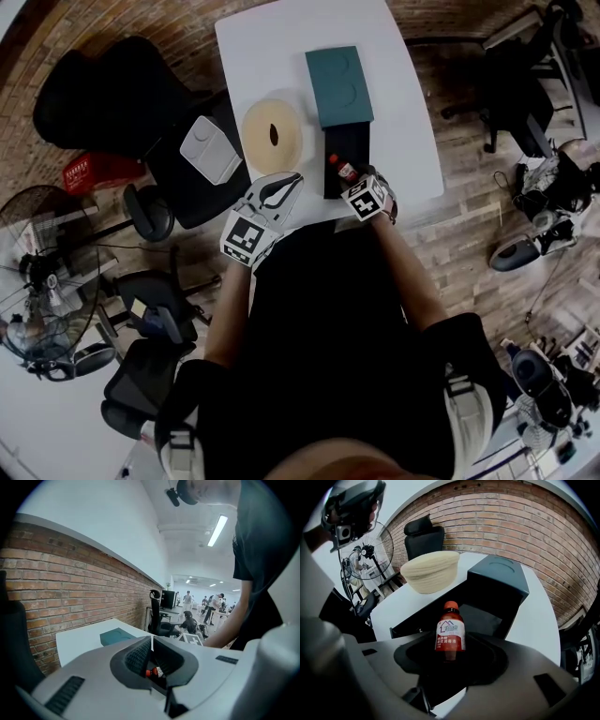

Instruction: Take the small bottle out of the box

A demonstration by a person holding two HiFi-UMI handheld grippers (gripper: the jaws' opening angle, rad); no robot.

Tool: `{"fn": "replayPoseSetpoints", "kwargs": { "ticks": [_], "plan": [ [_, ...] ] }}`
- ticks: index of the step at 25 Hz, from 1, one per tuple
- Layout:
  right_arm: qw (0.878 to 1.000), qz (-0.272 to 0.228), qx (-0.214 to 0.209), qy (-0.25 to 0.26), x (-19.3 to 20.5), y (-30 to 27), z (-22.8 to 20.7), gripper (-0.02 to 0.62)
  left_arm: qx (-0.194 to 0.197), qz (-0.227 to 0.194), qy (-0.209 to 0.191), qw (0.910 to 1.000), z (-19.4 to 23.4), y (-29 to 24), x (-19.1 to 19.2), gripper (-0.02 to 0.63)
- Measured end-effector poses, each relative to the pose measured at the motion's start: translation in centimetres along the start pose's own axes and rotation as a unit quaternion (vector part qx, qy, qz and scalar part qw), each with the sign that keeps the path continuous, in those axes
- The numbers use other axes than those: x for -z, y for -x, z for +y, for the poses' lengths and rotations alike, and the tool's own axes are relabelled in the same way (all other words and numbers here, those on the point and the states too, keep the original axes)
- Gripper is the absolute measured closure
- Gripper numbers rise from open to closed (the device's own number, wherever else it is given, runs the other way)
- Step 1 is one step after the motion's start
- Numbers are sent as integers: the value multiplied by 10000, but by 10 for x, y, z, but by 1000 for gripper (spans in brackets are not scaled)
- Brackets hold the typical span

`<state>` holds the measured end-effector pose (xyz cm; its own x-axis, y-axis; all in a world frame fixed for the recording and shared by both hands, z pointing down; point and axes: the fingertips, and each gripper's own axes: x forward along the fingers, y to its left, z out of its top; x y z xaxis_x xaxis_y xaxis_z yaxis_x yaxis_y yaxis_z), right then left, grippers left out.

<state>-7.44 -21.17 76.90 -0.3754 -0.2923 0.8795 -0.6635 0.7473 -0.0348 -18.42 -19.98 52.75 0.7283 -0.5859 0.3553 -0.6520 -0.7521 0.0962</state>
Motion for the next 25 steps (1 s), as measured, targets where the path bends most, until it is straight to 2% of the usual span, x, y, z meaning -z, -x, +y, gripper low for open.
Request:
{"fn": "replayPoseSetpoints", "kwargs": {
  "ticks": [25],
  "plan": [
    [9967, -600, -100, -542, -14, 29, -4, 397, -68, -60, -55, 9999, -9, -2, -7, 575]
  ]
}}
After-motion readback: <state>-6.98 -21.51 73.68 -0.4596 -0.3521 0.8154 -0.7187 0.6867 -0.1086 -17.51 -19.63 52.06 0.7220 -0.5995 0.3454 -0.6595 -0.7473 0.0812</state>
